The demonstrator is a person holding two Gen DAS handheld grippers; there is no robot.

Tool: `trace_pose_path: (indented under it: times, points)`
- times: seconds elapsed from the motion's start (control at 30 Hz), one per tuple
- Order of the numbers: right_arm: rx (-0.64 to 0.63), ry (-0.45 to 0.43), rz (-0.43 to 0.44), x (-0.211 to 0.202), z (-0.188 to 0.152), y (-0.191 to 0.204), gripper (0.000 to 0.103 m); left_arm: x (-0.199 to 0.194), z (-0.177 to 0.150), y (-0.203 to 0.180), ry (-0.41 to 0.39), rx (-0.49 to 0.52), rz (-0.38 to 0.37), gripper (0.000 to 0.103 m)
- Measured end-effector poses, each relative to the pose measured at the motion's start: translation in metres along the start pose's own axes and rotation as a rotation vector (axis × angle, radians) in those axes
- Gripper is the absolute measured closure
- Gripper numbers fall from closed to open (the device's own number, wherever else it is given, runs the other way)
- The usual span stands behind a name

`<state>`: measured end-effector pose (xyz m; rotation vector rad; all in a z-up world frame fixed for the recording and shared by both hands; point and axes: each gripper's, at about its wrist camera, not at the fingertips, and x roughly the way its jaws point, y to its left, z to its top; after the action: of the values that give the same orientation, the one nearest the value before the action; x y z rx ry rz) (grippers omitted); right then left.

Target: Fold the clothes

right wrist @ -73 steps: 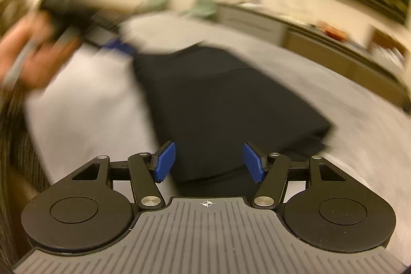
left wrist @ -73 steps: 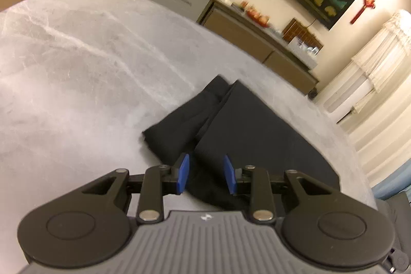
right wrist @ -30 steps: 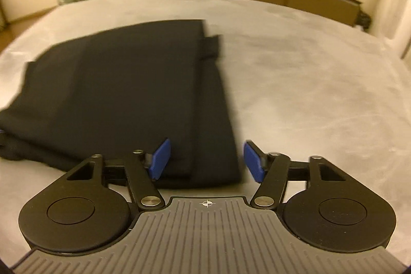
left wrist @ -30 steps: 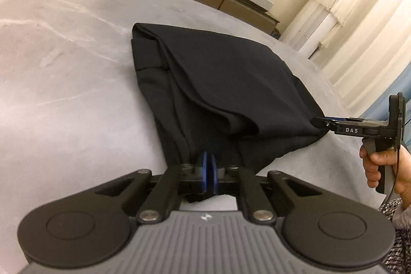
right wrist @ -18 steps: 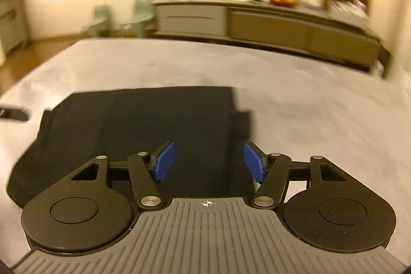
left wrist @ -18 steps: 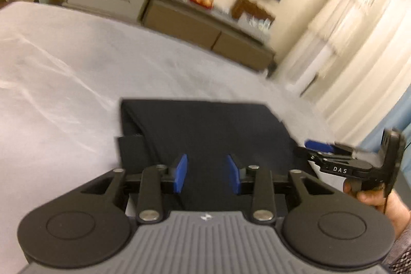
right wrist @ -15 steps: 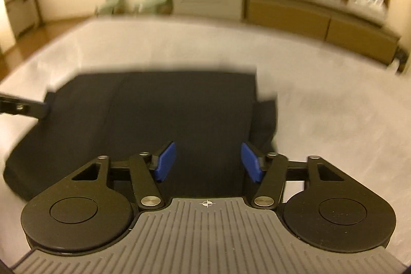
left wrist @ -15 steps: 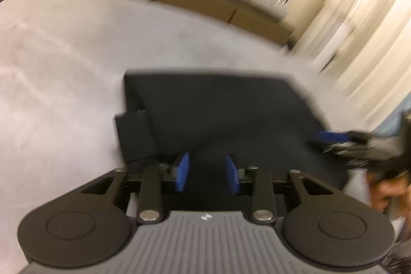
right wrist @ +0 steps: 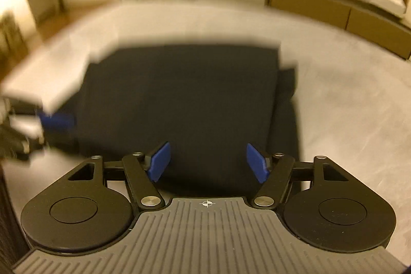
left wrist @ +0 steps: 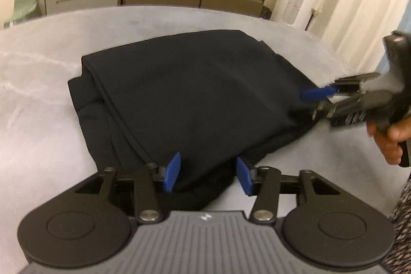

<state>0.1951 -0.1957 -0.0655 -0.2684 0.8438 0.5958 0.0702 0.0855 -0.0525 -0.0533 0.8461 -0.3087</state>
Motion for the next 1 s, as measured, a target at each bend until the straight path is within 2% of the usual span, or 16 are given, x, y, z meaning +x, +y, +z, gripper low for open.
trace_pose_path:
  times: [0.03,0.17,0.3,0.33,0.37,0.43,0.47,0.53,0.6,0.67,0.73,0.8,0.87,1.0]
  points:
    - [0.007,0.001,-0.016,0.005,-0.001,-0.002,0.026,0.003,-0.001,0.001,-0.004,0.011,0.012,0.048]
    - [0.069,-0.038,-0.110,0.027,0.009,-0.029,0.027,0.024,0.017,0.002,-0.018,0.086,0.037,0.043]
    - [0.184,-0.126,-0.195,0.056,0.025,-0.053,0.026,0.055,0.051,0.020,-0.021,0.058,0.039,0.043]
    - [0.200,-0.140,-0.217,0.063,0.029,-0.055,0.026,0.060,0.057,0.024,-0.024,0.048,0.044,0.039]
    - [0.216,-0.141,-0.224,0.063,0.031,-0.057,0.026,0.065,0.063,0.029,-0.027,0.038,0.049,0.033]
    - [0.235,-0.120,-0.226,0.060,0.033,-0.065,0.026,0.075,0.075,0.038,-0.033,0.019,0.059,0.032]
    - [0.251,-0.107,-0.233,0.053,0.031,-0.070,0.026,0.080,0.081,0.042,-0.036,0.010,0.064,0.033]
    - [0.288,-0.082,-0.255,0.042,0.027,-0.078,0.026,0.068,0.072,0.042,-0.038,0.012,0.075,0.037]
    - [0.334,-0.065,-0.288,0.025,0.021,-0.082,0.026,0.059,0.067,0.041,-0.036,-0.029,0.046,0.040]
    - [0.332,-0.108,-0.273,0.012,0.022,-0.075,0.031,0.048,0.064,0.041,-0.046,-0.084,-0.007,0.040]
    - [0.322,-0.157,-0.252,0.001,0.025,-0.066,0.031,0.047,0.062,0.037,-0.050,-0.107,-0.014,0.039]
    - [0.290,-0.154,-0.229,-0.004,0.024,-0.059,0.028,0.056,0.067,0.033,-0.031,-0.095,0.022,0.040]
    - [0.269,-0.104,-0.219,0.009,0.022,-0.058,0.029,0.061,0.070,0.030,-0.014,-0.088,0.052,0.040]
    - [0.290,-0.078,-0.260,0.005,0.014,-0.066,0.024,0.054,0.068,0.031,0.014,-0.110,0.095,0.039]
